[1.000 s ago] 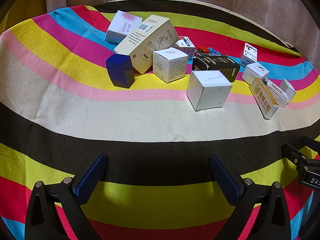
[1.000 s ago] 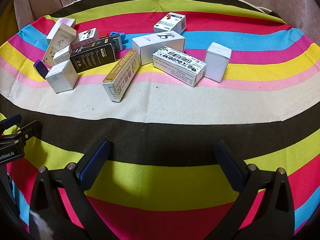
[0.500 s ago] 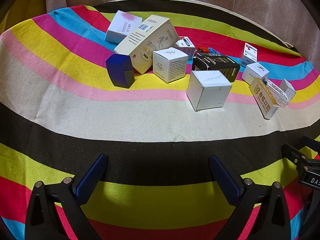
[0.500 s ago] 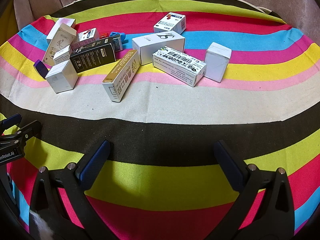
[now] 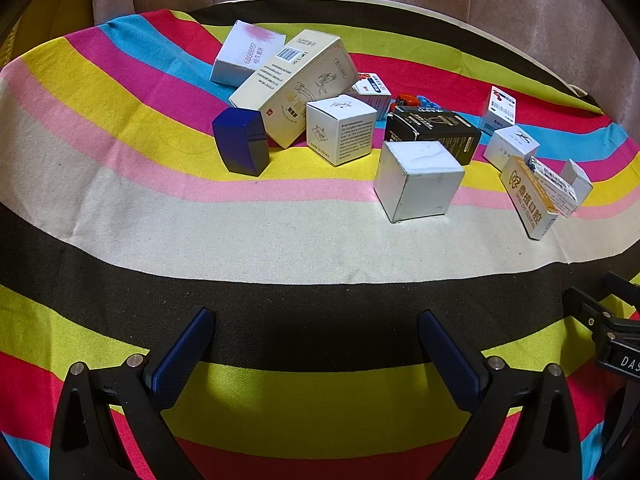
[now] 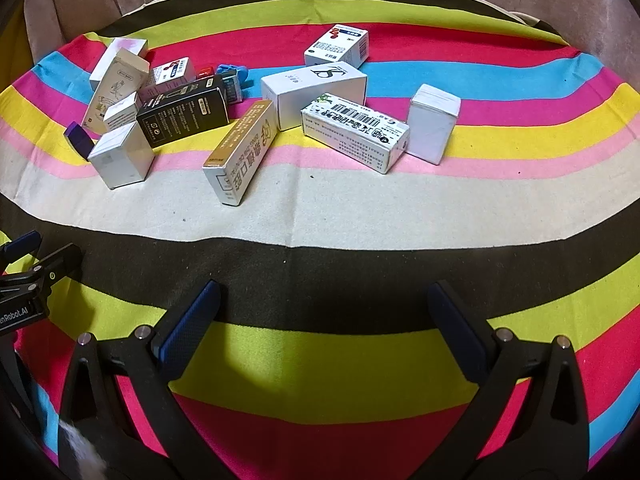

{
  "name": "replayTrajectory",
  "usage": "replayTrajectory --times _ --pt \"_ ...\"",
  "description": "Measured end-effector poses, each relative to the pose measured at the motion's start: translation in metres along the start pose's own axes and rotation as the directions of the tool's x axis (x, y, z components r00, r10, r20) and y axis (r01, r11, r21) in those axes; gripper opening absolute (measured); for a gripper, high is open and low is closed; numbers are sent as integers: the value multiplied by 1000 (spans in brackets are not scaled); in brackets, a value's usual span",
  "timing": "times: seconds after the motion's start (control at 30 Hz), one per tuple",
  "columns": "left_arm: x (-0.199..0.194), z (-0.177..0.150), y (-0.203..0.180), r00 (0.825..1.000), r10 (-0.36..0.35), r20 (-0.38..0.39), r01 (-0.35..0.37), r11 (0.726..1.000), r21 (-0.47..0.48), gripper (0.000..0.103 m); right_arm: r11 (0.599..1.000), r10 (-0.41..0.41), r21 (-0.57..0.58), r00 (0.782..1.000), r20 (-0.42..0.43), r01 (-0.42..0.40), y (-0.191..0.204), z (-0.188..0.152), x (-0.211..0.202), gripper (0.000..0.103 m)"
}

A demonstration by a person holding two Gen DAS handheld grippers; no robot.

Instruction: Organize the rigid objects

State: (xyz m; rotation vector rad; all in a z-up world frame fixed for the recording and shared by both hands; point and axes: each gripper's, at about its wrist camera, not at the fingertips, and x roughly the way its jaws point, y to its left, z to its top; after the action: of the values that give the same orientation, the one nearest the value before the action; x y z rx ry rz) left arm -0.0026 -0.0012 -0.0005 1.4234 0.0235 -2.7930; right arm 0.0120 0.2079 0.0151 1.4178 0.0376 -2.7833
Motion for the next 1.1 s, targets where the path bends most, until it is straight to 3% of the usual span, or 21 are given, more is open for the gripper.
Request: replayTrajectory --times 0.17,0.33,0.43,0.57,0.67,0.8,0.87,0.97,1.0,1.1 --pt "2 1 -4 1000 19 -4 -20 1000 -21 103 1000 3 1 1000 0 -3 0 1 1 103" --pt "4 8 -4 996 -10 -88 12 1000 21 103 1000 6 0 1000 0 -6 -1 1 1 103" --pt "5 8 0 998 -15 -65 16 1000 16 103 1000 6 -1 1000 0 -6 0 1 1 103" --pt "12 18 -3 993 -4 -115 4 1000 3 103 1000 6 -1 1000 0 -6 -1 1 1 103" --pt "8 34 -17 998 -41 -48 41 999 -6 102 1000 5 0 1000 0 -5 0 1 1 103" --pt "6 63 -56 999 -22 46 17 994 108 102 1000 6 -1 1000 0 -6 0 1 1 103" --pt "17 74 -75 999 12 46 -18 989 148 102 1000 6 0 1000 0 -6 0 1 1 103" --pt "32 84 -81 1000 2 28 -6 993 118 101 1000 7 0 1000 1 -7 0 1 1 103" --pt "39 89 -84 1000 3 21 -6 995 104 97 1000 7 0 1000 1 -7 -1 0 0 103" --pt "50 90 -83 1000 10 -15 -9 998 67 62 1000 7 0 1000 1 -7 0 0 0 103"
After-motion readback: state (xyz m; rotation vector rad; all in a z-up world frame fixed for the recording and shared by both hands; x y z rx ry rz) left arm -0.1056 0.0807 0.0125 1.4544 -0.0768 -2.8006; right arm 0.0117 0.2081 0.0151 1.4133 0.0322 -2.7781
